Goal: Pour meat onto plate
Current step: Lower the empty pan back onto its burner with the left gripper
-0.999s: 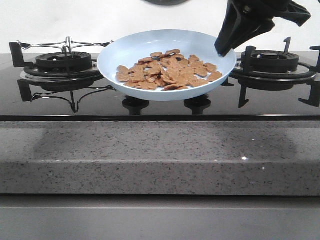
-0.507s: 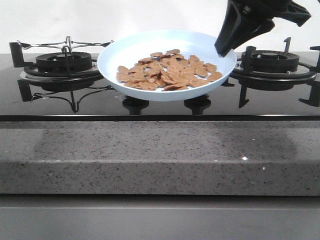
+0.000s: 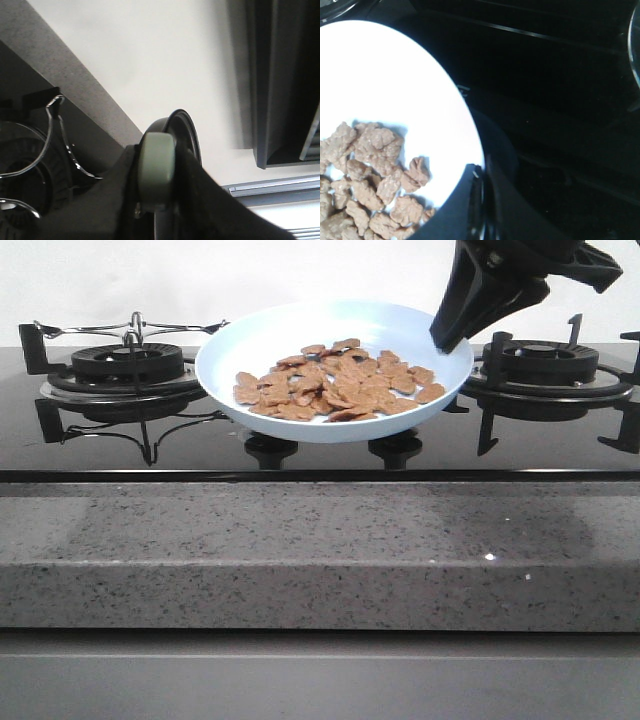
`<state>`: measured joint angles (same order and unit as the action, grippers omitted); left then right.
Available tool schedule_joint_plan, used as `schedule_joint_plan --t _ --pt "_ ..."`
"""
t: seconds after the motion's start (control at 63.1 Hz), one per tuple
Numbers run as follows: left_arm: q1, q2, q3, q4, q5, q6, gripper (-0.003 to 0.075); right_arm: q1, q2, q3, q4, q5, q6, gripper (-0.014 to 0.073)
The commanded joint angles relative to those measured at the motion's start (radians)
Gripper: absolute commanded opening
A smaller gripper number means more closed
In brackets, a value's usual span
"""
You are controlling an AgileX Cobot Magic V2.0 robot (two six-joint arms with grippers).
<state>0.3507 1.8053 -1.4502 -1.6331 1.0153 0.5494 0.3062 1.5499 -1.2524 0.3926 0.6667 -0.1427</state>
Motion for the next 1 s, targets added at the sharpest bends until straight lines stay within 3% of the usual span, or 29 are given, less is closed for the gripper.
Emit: schedule_joint_plan --t 0.0,0.666,0.983 --pt "0.001 -0.025 -0.038 -0.110 0.027 -0.012 -0.0020 0.001 -0.045 -0.027 0.017 -0.045 -0.007 -0.0057" --pt "0.001 0.016 -0.038 0.164 -0.090 -0.091 -0.0020 0.001 -0.045 -0.027 0.017 -0.045 -0.007 -0.0057" --pt "0.000 0.016 -0.036 0.183 -0.126 -0.091 -0.0020 0.001 -0.045 -0.027 0.017 -0.045 -0.007 -0.0057"
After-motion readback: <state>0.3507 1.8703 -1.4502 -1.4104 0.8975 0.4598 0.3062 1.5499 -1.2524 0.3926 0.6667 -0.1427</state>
